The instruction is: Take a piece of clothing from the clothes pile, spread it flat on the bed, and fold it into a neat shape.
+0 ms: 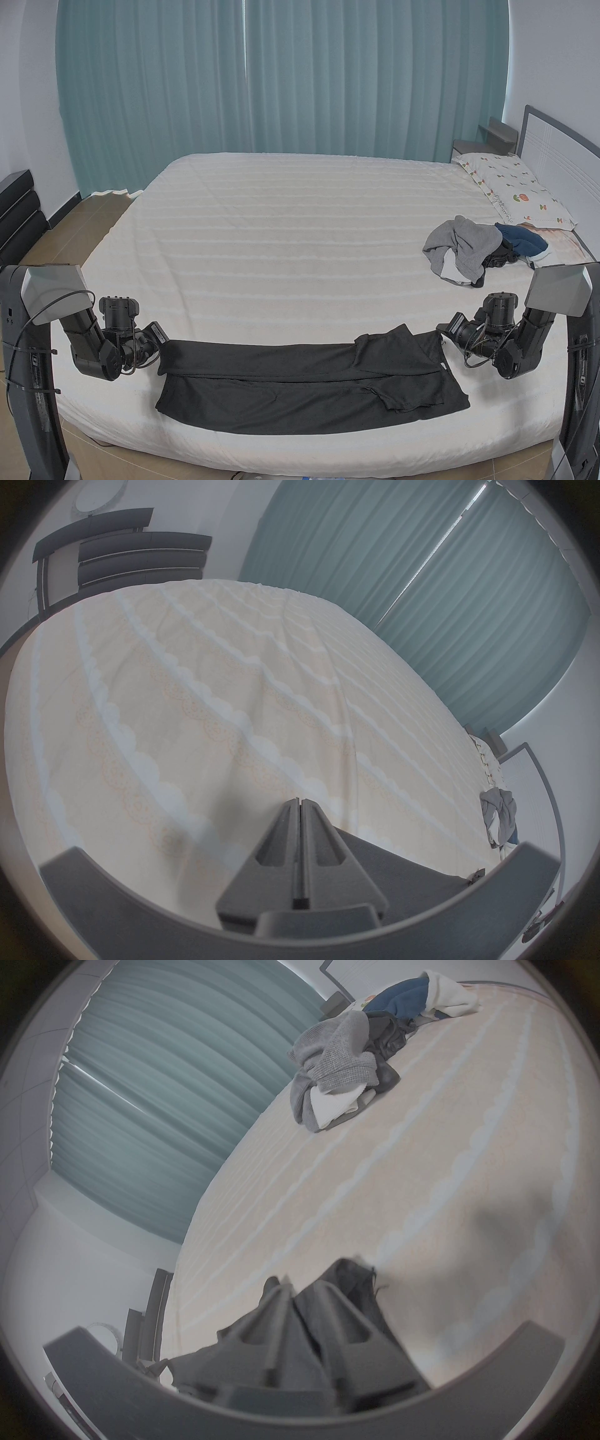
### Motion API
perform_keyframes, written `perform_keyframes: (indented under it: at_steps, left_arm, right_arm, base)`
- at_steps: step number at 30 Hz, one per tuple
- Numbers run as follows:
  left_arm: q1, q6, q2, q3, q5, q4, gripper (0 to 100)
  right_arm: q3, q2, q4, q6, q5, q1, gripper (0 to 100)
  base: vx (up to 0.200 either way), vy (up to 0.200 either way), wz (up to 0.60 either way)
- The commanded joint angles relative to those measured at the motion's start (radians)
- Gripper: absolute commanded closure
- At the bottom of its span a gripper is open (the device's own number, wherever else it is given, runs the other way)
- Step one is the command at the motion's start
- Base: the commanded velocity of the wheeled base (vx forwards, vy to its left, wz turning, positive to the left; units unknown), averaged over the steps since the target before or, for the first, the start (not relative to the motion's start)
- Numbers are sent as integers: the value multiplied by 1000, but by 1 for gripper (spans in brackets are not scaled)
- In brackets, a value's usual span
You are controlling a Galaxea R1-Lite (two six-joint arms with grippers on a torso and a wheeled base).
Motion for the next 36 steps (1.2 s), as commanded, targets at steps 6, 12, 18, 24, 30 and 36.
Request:
perform_keyframes:
  at_steps: [6,12,18,24,30,36]
  left_arm:
    - [-1,-2,-2,2,-7,1,100]
    - [1,-2,-4,8,-11,-1,0]
    - [8,-2,5,-3,-13,-1,0]
    - [10,-2,7,-5,-13,-1,0]
    - [10,-2,8,-3,-14,-1,0]
    - [10,-2,8,-3,-13,-1,0]
  right_arm:
    - [188,-138,9,-6,70,38,0]
    - [219,-135,12,-37,78,91,0]
    - [212,-97,12,-64,72,105,0]
    - [222,-104,15,-83,52,123,0]
    - [203,-91,64,-84,-31,160,0]
    - [192,-123,53,-78,-34,154,0]
  base:
    - [0,0,0]
    - [0,0,0]
    - [0,0,0]
    - [0,0,0]
    - [0,0,0]
    - [0,0,0]
